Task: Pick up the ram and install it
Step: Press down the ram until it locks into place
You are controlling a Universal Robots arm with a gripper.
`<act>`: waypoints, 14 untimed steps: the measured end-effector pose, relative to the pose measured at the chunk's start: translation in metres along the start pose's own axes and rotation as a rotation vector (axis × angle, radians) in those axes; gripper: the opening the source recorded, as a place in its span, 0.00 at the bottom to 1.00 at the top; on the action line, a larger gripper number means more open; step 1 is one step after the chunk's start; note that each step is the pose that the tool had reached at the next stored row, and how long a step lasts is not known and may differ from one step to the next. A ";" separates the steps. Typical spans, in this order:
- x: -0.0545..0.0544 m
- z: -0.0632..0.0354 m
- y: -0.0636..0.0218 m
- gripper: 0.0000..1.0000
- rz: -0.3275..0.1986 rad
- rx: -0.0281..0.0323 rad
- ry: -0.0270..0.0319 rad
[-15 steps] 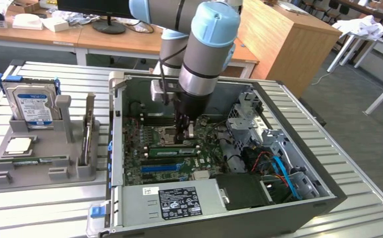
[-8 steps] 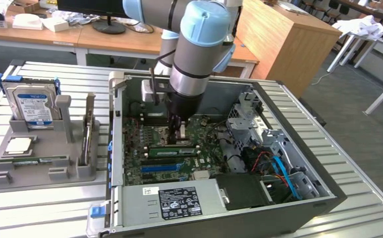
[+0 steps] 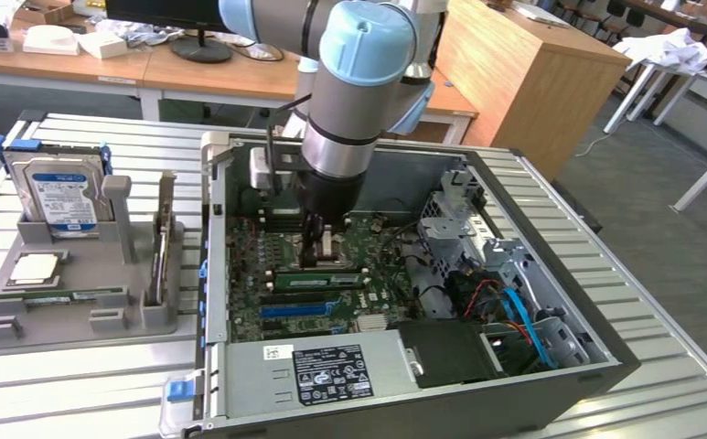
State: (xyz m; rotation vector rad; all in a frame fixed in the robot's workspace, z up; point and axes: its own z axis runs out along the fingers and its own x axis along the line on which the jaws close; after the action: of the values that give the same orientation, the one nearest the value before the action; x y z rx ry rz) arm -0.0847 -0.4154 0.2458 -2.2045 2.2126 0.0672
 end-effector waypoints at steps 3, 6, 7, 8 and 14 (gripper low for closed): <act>0.000 0.0000 0.0003 0.10 0.000 -0.0001 0.0002; 0.000 0.0001 0.0003 0.10 0.000 -0.0001 0.0001; 0.000 0.0002 0.0007 0.10 0.000 -0.0001 0.0000; 0.000 0.0005 0.0017 0.10 0.000 0.0000 -0.0002; 0.000 0.0010 0.0027 0.10 0.000 -0.0001 0.0001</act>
State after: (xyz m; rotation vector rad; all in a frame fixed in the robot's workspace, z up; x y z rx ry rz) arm -0.0874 -0.4154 0.2448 -2.2048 2.2125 0.0672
